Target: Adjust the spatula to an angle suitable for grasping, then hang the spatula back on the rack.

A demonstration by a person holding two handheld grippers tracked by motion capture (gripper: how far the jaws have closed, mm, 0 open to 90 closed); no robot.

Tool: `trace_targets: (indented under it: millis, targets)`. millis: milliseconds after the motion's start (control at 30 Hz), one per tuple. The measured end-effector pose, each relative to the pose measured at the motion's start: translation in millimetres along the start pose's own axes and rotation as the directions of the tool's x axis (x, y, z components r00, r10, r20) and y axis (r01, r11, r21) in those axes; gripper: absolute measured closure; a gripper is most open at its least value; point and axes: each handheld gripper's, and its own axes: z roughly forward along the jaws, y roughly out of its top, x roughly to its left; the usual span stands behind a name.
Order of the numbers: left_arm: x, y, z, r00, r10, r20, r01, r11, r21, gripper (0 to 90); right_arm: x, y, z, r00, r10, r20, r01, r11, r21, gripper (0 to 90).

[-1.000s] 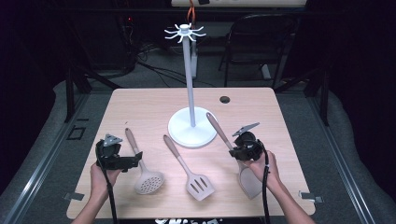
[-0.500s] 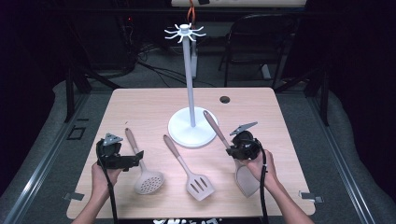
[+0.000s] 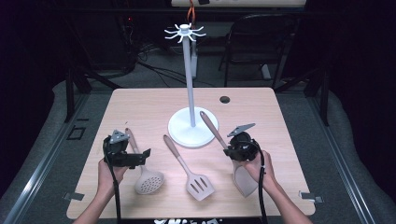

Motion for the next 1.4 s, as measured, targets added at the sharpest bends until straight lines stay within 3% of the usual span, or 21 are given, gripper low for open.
trace_targets:
  millis: [700, 833, 1033, 1300, 1400]
  targets:
    - [-24.8, 18.1, 12.3, 0.9963, 0.042, 0.075, -0.041, 0.9991, -0.012, 2.1, 9.0, 6.5, 2.0, 0.9995, -0.031, -0.003, 0.031, 0.999, -0.017, 78.4]
    - [-30.4, 22.7, 16.0, 0.9946, 0.040, 0.096, -0.041, 0.9991, 0.012, 3.5, 8.8, 6.7, 1.3, 0.9996, -0.029, -0.002, 0.029, 0.999, -0.030, 78.4]
    - [-41.5, 29.2, 20.6, 0.9881, 0.035, 0.150, -0.038, 0.9992, 0.016, 3.5, 10.2, 9.6, 1.8, 0.9993, -0.037, -0.010, 0.037, 0.999, -0.038, 78.4]
    - [-62.7, 45.2, 29.2, 0.9790, 0.073, 0.190, -0.073, 0.9973, -0.007, 3.2, 14.8, 9.3, 0.2, 0.9981, -0.061, -0.013, 0.060, 0.997, -0.053, 78.4]
    - [-70.1, 49.9, 33.5, 0.9726, 0.087, 0.215, -0.087, 0.9962, -0.009, 3.0, 16.2, 10.3, -0.7, 0.9979, -0.063, -0.017, 0.062, 0.996, -0.064, 78.4]
